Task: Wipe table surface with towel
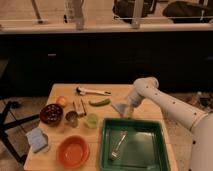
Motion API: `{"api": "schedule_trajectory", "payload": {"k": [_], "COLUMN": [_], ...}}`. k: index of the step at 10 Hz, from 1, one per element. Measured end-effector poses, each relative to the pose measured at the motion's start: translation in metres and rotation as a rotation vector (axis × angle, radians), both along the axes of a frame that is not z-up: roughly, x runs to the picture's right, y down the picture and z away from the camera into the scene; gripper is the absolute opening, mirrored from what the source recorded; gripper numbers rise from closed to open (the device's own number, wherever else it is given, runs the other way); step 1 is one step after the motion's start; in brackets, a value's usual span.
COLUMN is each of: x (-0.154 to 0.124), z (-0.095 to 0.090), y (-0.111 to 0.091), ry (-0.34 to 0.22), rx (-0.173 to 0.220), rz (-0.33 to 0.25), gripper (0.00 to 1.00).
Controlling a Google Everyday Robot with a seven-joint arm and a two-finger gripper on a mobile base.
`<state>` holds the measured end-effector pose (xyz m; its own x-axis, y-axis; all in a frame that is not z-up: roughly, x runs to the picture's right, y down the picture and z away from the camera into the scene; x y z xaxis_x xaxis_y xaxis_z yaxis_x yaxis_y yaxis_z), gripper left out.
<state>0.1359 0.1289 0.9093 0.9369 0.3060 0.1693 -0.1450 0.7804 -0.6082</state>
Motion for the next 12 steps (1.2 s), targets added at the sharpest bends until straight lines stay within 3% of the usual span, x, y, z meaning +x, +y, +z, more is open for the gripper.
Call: {"api": "schedule_trajectory", "payload": {"k": [5,6,12], "x": [0.004,0.005,0.005], "z": [0.008,0.008,0.008], "y": [0.011,0.013,0.017], "ry": [-0.01,-0.011,-0.029], "rx": [-0.072,-0.081,-0.097], "rz": [0.009,0.01,-0.008], "gripper": [0.79,0.74,0.14]}}
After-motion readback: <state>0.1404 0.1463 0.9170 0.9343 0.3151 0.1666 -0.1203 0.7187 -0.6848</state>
